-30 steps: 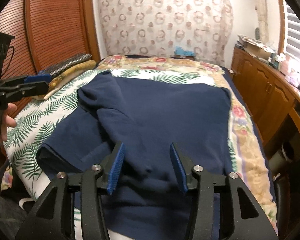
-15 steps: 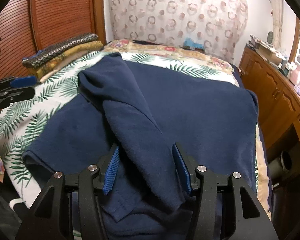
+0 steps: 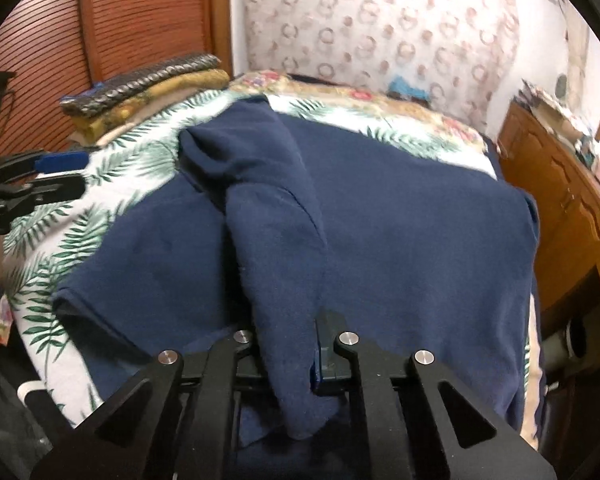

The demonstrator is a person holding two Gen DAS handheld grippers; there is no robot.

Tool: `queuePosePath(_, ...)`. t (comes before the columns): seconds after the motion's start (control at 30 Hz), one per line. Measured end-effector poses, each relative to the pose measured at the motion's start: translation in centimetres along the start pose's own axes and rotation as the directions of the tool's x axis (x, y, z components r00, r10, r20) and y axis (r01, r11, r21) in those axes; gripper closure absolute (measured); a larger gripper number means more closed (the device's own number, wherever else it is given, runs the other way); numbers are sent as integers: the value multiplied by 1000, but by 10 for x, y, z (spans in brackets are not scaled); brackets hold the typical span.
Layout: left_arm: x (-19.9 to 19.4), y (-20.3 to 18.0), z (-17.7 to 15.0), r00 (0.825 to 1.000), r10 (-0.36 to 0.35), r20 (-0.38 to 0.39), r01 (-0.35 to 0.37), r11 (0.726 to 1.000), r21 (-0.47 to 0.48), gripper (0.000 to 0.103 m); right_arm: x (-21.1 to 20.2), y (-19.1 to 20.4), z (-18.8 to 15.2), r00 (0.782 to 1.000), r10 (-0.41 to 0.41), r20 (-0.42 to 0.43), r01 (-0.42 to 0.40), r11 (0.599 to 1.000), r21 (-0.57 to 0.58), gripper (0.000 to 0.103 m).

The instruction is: Fold small clothes

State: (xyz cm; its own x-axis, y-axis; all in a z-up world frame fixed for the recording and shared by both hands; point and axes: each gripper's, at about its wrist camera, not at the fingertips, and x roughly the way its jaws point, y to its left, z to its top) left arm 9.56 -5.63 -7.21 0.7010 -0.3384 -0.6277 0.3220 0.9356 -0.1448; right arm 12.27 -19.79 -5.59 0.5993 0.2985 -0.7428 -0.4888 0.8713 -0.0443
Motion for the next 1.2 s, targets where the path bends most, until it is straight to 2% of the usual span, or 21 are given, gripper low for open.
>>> queuePosePath(0.1, -2, -1, 0, 1000, -1, 4, 1, 1000, 3, 43, -20, 2, 6, 997, 21, 68, -21, 1000, 13, 97)
queuePosePath(0.27, -10, -6, 3, 1000, 2, 24, -2, 1000, 11, 43, -59, -2, 18, 985, 6, 172, -11, 1000, 27, 98)
queuePosePath(0.4, -17, -11, 6, 999, -5, 42, 4, 1000, 13, 43, -85, -10, 23, 977, -5, 212, -5, 999, 44, 98)
queuePosePath(0.5, -20, -16, 8, 999, -12, 51, 11, 1000, 18, 43, -96, -13, 20, 975, -40, 217, 30, 998, 48, 98)
queuePosePath(0.63, -20, -21, 8, 998, -34, 53, 32, 999, 22, 43, -100, -32, 3, 979, -91, 185, 76, 993, 85, 98)
queuePosePath(0.77, -18, -27, 7, 998, -43, 52, 42, 999, 28, 43, -87, -51, -23, 988, -123, 92, 110, 985, 131, 97)
queuePosePath(0.83, -17, -29, 7, 998, -43, 50, 41, 999, 34, 43, -75, -56, -36, 986, -162, 38, 155, 978, 143, 97)
queuePosePath(0.93, -15, -32, 8, 998, -39, 47, 37, 998, 41, 43, -61, -67, -53, 987, -159, -9, 158, 971, 182, 92)
queuePosePath(1.2, -15, -33, 7, 998, -36, 49, 34, 998, 44, 43, -70, -78, -65, 984, -175, -26, 177, 959, 220, 68)
